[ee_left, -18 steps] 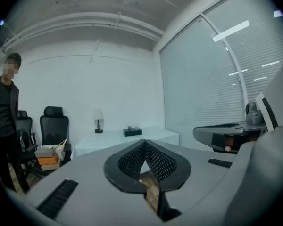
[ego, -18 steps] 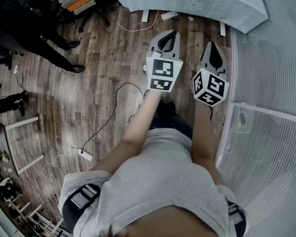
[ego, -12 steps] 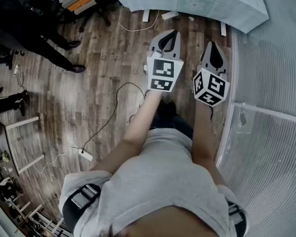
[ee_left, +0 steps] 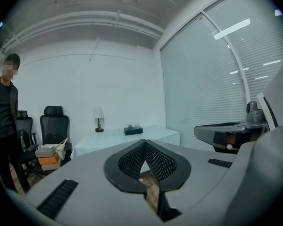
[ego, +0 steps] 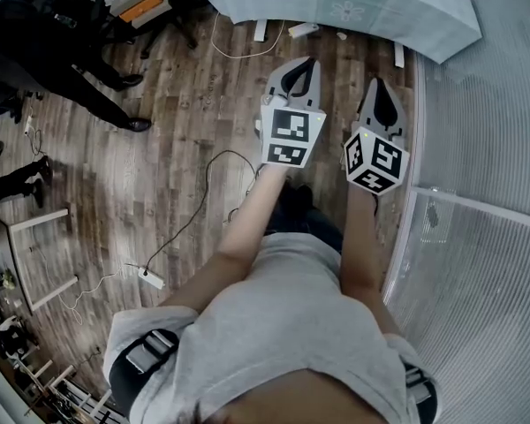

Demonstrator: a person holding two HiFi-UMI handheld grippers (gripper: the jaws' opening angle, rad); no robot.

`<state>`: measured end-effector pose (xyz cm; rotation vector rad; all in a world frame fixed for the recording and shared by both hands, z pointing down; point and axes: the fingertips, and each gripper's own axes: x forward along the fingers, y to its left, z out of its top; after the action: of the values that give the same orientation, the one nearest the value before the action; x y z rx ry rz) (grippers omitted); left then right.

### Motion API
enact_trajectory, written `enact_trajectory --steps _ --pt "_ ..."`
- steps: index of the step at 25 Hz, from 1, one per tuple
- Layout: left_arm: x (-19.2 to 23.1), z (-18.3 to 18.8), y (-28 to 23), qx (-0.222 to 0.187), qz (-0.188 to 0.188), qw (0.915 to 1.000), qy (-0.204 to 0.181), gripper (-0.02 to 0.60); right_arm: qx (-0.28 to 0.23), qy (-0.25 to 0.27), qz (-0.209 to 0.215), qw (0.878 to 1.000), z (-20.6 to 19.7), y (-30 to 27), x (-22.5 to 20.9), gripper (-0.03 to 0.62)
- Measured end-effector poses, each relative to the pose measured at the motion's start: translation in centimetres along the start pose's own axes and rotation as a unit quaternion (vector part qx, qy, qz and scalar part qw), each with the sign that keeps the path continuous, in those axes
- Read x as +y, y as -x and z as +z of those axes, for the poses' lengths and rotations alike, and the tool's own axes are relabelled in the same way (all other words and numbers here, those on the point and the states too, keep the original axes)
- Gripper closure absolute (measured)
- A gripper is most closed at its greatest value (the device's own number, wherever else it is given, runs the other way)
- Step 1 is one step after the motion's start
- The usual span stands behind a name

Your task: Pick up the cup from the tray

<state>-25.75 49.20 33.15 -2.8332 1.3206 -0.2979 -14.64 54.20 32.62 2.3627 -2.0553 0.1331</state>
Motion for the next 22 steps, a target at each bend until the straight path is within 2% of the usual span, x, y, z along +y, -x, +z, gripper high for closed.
enact_trajectory --steps 12,22 --pt "-1.0 0.4 -4.1 0.001 0.023 0.9997 0.003 0.574 0.001 -0.001 0.011 1.0 0.1 -2.8 -5.2 0.586" --pt "0.2 0.2 -7.4 0.007 0.026 0.9996 0.007 0.574 0.001 -0.018 0.012 1.0 -0.1 -6.3 -6.2 0.586"
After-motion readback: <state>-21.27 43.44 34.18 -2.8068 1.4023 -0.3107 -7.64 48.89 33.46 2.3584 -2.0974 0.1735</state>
